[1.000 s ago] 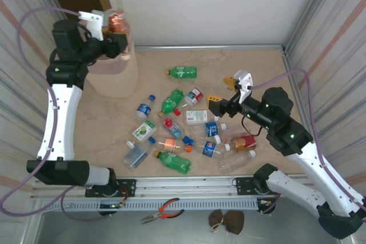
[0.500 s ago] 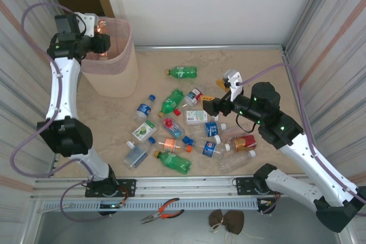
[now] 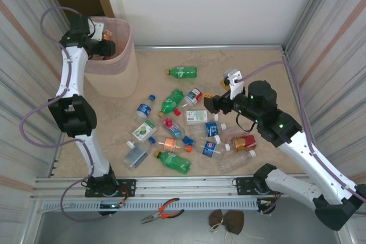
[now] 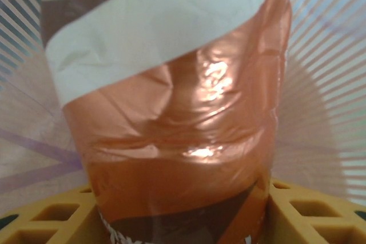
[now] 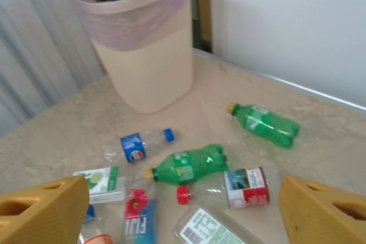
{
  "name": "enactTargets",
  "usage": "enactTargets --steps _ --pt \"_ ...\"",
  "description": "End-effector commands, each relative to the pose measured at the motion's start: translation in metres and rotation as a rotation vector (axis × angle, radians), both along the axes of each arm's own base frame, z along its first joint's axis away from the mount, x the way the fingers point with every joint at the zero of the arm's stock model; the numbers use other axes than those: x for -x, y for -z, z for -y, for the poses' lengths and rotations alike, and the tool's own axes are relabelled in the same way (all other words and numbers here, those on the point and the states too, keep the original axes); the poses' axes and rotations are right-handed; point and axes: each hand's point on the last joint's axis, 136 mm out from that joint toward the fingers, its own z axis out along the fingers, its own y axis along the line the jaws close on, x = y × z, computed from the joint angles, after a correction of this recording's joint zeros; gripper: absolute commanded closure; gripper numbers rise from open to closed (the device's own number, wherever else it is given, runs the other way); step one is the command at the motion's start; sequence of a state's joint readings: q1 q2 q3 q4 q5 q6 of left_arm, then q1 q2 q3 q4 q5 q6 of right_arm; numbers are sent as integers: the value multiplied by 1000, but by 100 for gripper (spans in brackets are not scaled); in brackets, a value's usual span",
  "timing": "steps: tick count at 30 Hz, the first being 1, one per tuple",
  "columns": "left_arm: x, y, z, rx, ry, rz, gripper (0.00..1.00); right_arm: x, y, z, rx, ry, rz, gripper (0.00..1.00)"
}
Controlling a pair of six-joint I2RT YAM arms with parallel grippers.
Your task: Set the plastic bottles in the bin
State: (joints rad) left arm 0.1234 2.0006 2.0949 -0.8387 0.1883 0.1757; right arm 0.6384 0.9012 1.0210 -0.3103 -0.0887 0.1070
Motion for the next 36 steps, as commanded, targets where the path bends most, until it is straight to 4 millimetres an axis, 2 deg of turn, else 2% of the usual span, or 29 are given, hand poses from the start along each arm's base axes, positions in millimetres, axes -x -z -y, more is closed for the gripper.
enactTargets --steps 1,4,6,9,12,16,19,26,32,36 --pt "4 18 -1 -10 8 -68 39 -16 5 20 3 142 -77 16" --pt "5 28 0 -6 11 -91 35 -24 19 28 0 192 -140 16" --pt "5 24 5 1 20 -81 32 -29 27 33 -7 219 -182 16" --pt "4 10 9 22 30 -49 28 -35 37 45 -27 281 -251 17" --pt "7 -4 12 27 43 -27 27 -44 65 60 -24 401 -400 17" --pt "14 -19 13 24 44 3 27 -41 97 81 -34 547 -588 17" --pt "20 -34 18 46 47 40 27 -33 117 94 -87 667 -712 16" --pt "45 -94 45 150 127 157 25 -4 150 132 -246 1035 -888 13" --pt "74 -131 64 218 185 239 25 22 174 146 -278 1200 -1020 15" --pt "100 -145 84 295 241 293 25 45 193 153 -259 1279 -1108 18"
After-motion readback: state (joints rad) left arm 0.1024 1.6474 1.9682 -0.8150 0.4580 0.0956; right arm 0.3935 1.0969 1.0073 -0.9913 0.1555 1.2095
